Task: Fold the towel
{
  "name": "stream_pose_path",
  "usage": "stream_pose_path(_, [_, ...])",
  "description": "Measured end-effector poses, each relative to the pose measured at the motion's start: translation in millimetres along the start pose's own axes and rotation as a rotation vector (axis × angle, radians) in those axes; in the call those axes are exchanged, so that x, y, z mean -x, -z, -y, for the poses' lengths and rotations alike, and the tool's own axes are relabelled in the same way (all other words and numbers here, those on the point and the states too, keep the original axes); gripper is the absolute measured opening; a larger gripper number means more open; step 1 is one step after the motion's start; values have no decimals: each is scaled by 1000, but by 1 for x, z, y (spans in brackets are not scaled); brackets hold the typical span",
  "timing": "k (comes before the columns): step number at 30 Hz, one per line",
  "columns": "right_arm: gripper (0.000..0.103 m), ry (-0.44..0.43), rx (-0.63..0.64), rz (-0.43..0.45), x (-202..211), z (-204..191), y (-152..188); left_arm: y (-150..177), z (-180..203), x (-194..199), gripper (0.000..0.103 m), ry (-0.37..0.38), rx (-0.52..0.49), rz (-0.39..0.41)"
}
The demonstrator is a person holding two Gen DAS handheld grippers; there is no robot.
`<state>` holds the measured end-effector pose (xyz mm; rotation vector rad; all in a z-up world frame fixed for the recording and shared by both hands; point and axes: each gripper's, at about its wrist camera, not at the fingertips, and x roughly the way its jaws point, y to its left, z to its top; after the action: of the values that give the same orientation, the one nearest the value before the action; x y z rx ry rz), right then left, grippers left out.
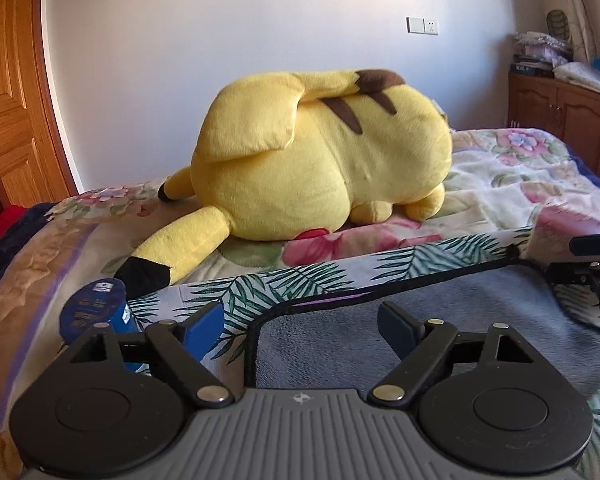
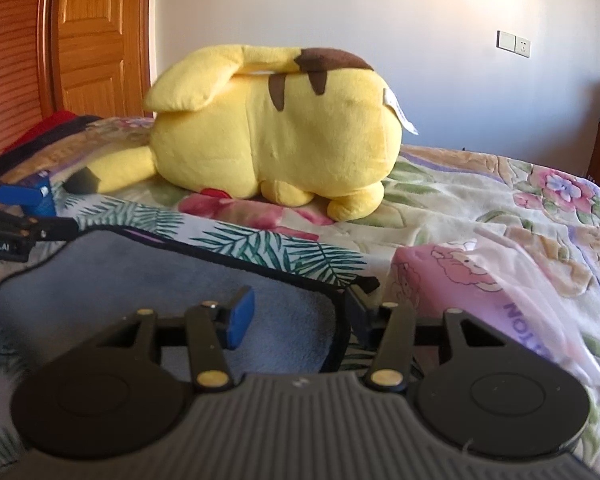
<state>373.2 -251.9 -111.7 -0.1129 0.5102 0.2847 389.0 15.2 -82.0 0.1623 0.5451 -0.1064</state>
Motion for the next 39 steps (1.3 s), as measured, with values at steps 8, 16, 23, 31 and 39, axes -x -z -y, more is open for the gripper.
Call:
stream_pose_path(8, [52,-8,-42,3,48,-6,-10,-12,7,51,90,20,7,15])
stream_pose_path(16, [52,-8,-31,24,94,-16,-23,-28,9,105,94,12,8,55])
stream_pose_path(23, [54,-10,-53,44,129,-22,-27,-36,13,150,95,16,-15,77])
stream_pose_path(31, [58,-9,-67,71,168,-28,-32,-39,22,198,100,33,-21,100])
stream_pose_path(39, [68,-8,-74,95,200,-34,-33,-37,33,240,103,34,-15,131])
